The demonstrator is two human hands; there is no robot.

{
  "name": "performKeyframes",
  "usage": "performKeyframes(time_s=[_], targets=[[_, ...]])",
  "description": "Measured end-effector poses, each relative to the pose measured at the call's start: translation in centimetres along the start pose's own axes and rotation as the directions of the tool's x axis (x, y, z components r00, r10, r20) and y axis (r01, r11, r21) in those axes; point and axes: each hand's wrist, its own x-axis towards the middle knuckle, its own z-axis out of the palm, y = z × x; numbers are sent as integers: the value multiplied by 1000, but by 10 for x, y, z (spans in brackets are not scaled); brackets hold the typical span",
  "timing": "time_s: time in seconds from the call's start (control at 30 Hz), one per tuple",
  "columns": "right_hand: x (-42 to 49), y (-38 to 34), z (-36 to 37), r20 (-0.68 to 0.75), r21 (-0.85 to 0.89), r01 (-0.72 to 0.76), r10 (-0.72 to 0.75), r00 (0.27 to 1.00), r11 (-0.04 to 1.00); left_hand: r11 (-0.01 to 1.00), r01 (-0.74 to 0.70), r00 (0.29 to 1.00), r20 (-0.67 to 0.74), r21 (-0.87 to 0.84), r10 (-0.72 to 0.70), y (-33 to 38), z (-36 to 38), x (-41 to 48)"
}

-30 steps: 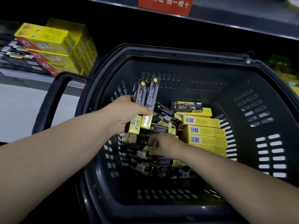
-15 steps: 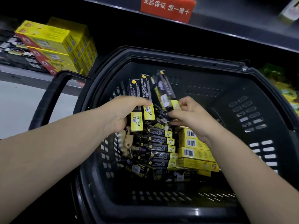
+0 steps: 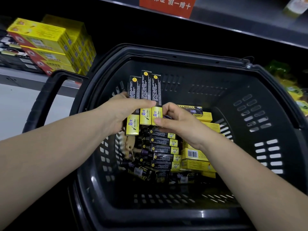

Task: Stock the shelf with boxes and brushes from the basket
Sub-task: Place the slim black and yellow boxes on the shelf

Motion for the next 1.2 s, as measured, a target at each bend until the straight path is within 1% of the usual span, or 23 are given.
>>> performKeyframes(time_s=[0.1,0.23,0.3,0.37,0.4,0.47,0.53,0.6,0.63,0.7,0.73,0.8,0.87,0.9,0.97,1.03,1.07,1.13,1.2], targets=[[0,-1,-2,17,-27,-7,7,1000,1000,996,-39,998,-50,79,43,-2,-1,2],[-2,-8,-4,54,-12,-3,3,999,1000,979,-121,984,-108,165,140,1,2,0],[-6,-12,-3,88,-50,0,4,996,999,972,-148,981,-95,182,167,8,1,-3],[-9,-16,-2,115,-106,6,6,993,994,958,-177,980,-52,224,193,19,-5,-10],[-11,-17,-1,121,-108,13,0,993,994,947,-201,976,-28,250,214,25,-10,-14],[-10,-25,4,112,-39,33,-29,993,999,927,-249,967,13,280,256,36,-24,-21],[-1,-44,14,48,109,52,-57,997,993,921,-263,964,51,288,260,44,-38,-28],[14,-68,25,-21,247,97,-95,995,964,922,-253,967,90,294,237,49,-50,-36],[23,-81,31,-32,283,120,-116,993,951,924,-248,969,98,291,229,52,-56,-39],[38,-105,41,-10,312,135,-139,990,940,940,-237,971,50,247,232,59,-70,-46],[44,-114,46,6,300,132,-140,990,945,942,-249,967,2,226,255,61,-80,-50],[53,-125,52,3,233,138,-142,990,963,953,-246,951,-147,177,273,63,-101,-56],[60,-129,56,-43,200,135,-128,991,970,959,-254,911,-303,125,281,62,-122,-57],[63,-129,57,-72,196,130,-118,990,972,962,-262,898,-345,77,273,60,-129,-58],[66,-128,60,-135,178,140,-117,984,974,976,-219,907,-365,20,211,54,-139,-56],[68,-126,61,-206,108,167,-142,968,980,991,-126,928,-348,37,131,49,-143,-54],[68,-125,60,-244,53,175,-157,957,983,994,-105,933,-343,37,111,48,-143,-52],[69,-123,57,-314,-55,181,-189,931,982,993,-114,932,-342,40,121,47,-142,-49],[69,-121,51,-360,-107,193,-219,907,975,993,-110,939,-323,40,117,47,-138,-46]])
